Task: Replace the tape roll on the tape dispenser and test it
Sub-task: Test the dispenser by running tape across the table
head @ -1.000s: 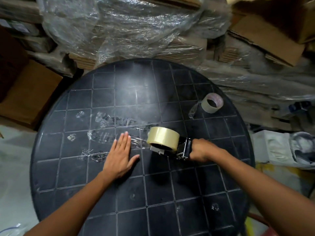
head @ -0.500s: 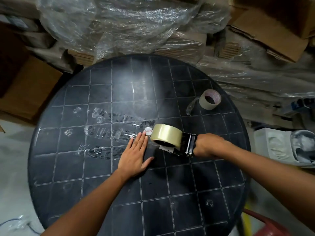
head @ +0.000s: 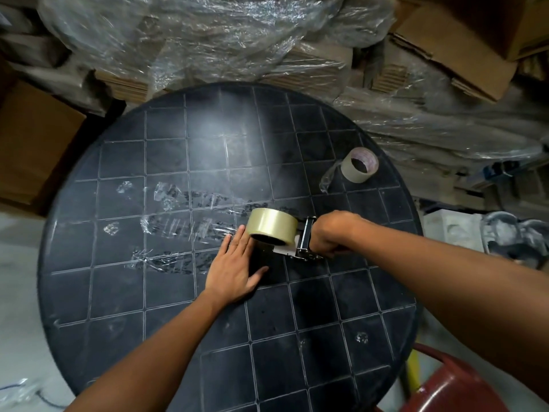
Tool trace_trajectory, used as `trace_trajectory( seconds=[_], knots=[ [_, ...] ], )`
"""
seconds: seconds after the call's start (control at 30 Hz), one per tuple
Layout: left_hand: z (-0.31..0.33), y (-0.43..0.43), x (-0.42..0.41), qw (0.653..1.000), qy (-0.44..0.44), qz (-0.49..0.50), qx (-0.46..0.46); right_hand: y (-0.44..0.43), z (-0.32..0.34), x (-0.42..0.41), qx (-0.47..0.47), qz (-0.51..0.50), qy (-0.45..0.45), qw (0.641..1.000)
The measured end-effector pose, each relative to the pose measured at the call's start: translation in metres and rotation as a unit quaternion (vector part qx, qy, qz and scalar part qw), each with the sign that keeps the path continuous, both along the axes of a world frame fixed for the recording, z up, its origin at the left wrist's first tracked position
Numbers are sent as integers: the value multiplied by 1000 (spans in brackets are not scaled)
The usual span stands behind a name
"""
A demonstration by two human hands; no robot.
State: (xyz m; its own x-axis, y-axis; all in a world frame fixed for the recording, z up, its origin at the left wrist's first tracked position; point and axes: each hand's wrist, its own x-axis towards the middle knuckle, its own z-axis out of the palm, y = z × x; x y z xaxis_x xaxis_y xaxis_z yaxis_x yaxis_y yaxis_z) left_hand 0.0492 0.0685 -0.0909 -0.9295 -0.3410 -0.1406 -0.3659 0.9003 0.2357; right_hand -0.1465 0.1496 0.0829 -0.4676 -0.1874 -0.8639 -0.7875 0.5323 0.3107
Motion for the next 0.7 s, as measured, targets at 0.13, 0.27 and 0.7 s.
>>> trace_trajectory(
  seconds=[0.13,0.27,0.7],
  knots=[
    [-2,0,0,1000,-4,1,-6,5,0,0,-5,-30,8,1000],
    [-1,0,0,1000,-7,0,-1,2,-4,3,-7,-45,-5,999],
    [0,4,1,999,-46,5,-23,176,22,-70,-156,-545,-99,818]
  ],
)
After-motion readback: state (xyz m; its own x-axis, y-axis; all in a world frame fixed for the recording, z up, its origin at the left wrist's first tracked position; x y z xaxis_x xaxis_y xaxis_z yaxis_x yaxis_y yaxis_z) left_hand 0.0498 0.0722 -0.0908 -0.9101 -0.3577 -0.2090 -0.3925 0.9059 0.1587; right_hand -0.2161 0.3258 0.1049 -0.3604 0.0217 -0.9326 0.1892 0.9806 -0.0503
